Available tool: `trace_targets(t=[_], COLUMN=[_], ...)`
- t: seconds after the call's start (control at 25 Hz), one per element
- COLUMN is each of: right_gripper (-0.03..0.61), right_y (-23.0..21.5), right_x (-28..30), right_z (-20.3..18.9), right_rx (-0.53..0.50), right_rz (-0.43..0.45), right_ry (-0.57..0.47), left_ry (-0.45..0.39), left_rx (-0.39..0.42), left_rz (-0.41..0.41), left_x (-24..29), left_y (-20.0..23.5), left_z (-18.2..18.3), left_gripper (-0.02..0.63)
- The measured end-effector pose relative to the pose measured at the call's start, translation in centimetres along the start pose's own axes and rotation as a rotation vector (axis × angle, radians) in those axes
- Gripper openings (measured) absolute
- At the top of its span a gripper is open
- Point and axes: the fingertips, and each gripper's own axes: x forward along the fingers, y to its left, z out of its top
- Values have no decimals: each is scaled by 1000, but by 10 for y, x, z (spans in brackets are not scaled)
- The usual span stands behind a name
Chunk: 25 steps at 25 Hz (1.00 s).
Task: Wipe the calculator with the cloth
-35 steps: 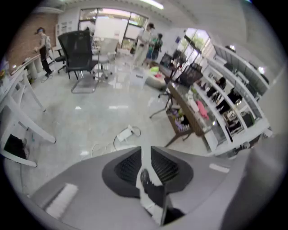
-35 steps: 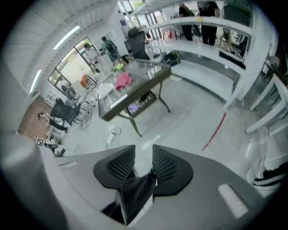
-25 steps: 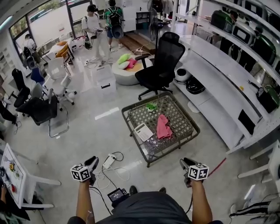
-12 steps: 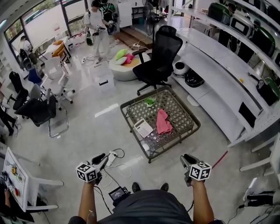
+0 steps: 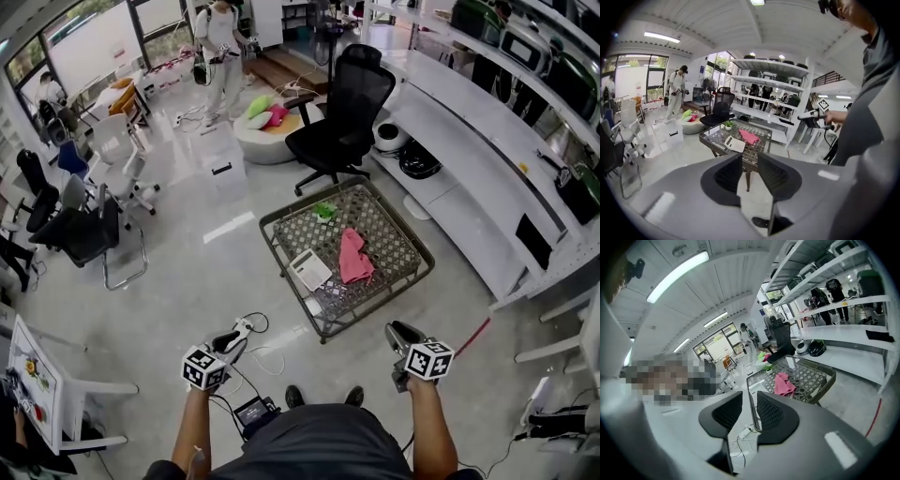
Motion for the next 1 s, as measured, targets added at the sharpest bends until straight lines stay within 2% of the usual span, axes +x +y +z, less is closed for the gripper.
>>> trace_targets(t=[0.08, 0.24, 0.32, 0.48, 0.6, 0.8, 1.0], right_gripper=[94, 76, 74, 75, 77, 80, 81], right_y=[0, 3, 8, 17, 23, 31, 25], right_x=[8, 22, 27, 29, 27, 29, 28], right_z=[0, 9, 17, 35, 50, 78, 90], right_rx=[18, 67, 57, 2, -34, -88, -120], right_rz=[5, 27, 36, 39, 48, 42, 71], right_ry=[-1, -22, -25, -32, -62, -115, -104], left_ry=[77, 262, 292, 244, 183, -2, -211], left_rx=[87, 335, 378, 346, 288, 154, -16], left_rz=[-26, -114, -136, -113, -77, -64, -20], left_x=[10, 30, 33, 30, 29, 29, 26], left_y=[-6, -27, -32, -22, -7, 16, 20], left_z=[-10, -28, -28, -15, -5, 41, 97], left_gripper=[107, 107, 107, 107, 107, 107, 115])
